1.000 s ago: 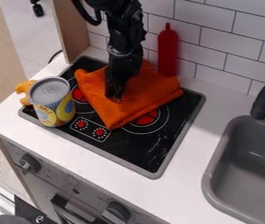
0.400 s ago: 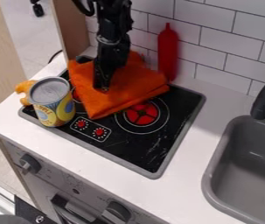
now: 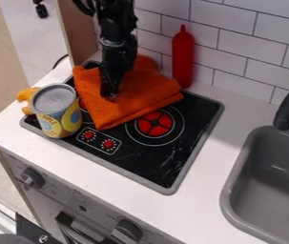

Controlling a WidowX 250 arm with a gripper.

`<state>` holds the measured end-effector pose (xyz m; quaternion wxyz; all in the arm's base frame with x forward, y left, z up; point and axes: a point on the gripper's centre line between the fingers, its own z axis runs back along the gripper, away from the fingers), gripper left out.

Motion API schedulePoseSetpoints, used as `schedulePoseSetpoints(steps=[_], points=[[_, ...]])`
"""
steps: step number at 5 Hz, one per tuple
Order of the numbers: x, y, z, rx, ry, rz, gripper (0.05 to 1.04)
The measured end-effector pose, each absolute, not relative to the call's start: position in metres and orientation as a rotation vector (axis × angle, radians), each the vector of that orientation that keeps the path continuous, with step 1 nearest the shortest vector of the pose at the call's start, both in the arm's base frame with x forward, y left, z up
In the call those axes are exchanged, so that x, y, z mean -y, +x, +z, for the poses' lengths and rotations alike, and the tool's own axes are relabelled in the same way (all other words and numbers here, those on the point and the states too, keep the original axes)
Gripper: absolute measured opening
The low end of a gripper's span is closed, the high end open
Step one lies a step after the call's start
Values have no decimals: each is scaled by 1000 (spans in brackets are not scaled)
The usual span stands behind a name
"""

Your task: Put the orange clothe in the middle of the burner

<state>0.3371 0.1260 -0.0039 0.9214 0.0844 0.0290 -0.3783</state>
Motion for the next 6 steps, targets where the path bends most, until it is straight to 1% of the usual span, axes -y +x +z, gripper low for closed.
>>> schedulePoseSetpoints(steps=[1,2,3,4,5,6], points=[[-121,334,5,-44,181,-781,194],[-116,332,12,-28,167,-777,424],[-106,328,24,-13,161,-781,717],[-94,322,34,-3,134,-772,970],[-80,314,42,30,140,-772,998],[-67,308,60,122,180,-750,998]])
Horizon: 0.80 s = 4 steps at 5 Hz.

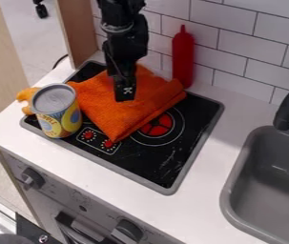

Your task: Put the orange clothe in the middle of the burner

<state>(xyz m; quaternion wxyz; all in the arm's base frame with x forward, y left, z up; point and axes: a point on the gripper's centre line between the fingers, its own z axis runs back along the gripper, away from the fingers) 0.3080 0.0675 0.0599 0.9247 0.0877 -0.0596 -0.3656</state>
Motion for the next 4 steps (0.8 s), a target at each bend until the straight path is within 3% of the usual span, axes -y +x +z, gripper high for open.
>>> schedulePoseSetpoints(steps=[3,4], points=[[-22,277,54,33,71,-515,998],[-16,267,57,84,61,-400,998]])
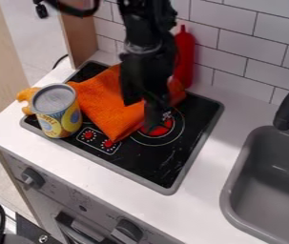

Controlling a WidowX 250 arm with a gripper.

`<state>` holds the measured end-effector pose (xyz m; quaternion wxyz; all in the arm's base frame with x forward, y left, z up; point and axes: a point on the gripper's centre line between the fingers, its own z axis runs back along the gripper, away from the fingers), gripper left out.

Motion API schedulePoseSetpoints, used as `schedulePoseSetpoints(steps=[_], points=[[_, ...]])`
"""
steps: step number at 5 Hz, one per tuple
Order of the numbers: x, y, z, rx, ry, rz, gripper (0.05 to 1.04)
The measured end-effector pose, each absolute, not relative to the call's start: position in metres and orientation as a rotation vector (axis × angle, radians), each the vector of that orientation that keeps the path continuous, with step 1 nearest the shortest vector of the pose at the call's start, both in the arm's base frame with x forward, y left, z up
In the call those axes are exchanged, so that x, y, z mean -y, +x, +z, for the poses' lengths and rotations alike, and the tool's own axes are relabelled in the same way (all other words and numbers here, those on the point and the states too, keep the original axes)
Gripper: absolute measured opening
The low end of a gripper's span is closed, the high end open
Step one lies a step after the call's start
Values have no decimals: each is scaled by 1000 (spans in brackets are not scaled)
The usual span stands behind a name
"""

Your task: Put the orange clothe in the middle of the burner

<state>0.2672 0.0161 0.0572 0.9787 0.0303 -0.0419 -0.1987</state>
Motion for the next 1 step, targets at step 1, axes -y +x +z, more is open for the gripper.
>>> schedulePoseSetpoints(steps=[1], points=[[-6,260,50,98,60,-307,998]])
